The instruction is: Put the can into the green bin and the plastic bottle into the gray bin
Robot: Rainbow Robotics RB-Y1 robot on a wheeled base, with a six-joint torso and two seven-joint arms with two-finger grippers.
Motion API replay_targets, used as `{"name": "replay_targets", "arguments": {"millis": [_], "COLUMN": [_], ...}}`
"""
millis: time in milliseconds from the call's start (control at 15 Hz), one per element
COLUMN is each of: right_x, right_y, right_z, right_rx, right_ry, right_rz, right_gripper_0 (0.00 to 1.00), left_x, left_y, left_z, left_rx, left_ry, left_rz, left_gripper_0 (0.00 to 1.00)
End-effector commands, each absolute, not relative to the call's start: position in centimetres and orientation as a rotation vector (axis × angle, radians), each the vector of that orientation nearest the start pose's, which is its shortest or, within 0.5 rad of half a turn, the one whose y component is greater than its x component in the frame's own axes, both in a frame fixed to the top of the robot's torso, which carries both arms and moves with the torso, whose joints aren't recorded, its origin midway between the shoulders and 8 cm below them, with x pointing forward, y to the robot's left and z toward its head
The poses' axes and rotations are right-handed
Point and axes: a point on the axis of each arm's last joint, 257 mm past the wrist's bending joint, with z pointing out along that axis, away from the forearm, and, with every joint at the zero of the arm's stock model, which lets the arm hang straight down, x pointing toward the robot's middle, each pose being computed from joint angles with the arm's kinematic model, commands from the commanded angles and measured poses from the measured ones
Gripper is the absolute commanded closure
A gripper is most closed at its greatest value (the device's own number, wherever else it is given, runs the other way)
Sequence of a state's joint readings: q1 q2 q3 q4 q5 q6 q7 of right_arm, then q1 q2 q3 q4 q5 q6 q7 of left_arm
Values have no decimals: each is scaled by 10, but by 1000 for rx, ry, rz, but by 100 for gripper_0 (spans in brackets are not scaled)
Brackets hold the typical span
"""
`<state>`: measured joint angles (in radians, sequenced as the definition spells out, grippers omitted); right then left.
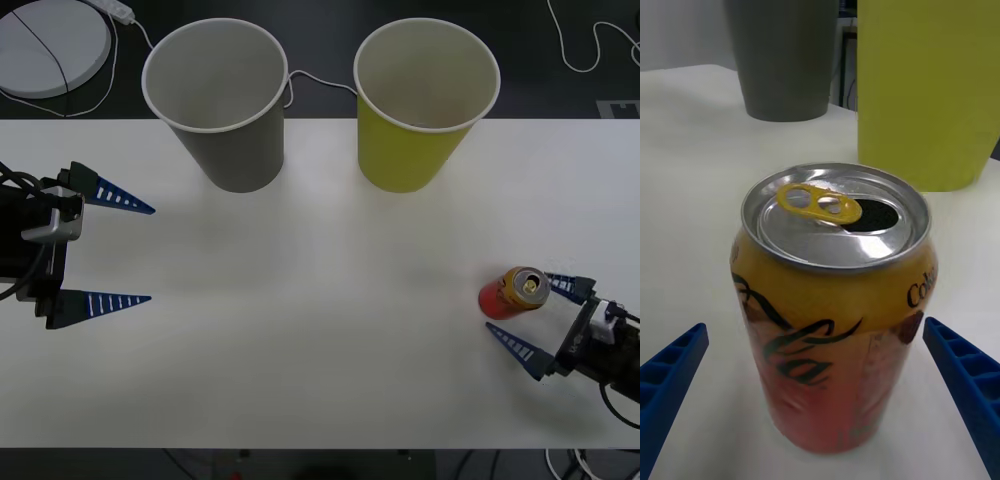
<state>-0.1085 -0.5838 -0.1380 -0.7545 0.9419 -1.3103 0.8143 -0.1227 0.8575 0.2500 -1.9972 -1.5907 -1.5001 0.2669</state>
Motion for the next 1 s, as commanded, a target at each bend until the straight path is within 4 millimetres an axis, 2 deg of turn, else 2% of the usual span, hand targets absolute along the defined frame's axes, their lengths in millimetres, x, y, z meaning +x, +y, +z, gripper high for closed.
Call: {"name": "replay_targets", "arguments": {"millis": [67,267,533,600,667,733,1000], "right_x": [415,419,421,421,421,422,425], "right_y": [-305,-295,-294,-293,-292,-293,-293], "right_z": [-324,-322,-321,-322,-321,-322,-320], "right_rx": [-922,-924,-928,-930,-929,-925,-925], "right_ry": [1441,1426,1423,1423,1421,1427,1426], "right_rz": [357,370,368,368,369,366,369], "right_gripper_0": [0,0,0,9,72,100,100], "left_x": [379,379,379,379,379,379,379], "left_y": [238,238,238,238,238,238,238], "left_z": [-138,-138,-138,-138,-138,-138,-138], "left_rx": [1736,1736,1736,1736,1736,1736,1736], "left_ry": [1530,1530,1530,1530,1530,1530,1530], "left_rz": [-205,-205,-205,-205,-205,-205,-205], "left_gripper_0": [0,0,0,0,0,0,0]}}
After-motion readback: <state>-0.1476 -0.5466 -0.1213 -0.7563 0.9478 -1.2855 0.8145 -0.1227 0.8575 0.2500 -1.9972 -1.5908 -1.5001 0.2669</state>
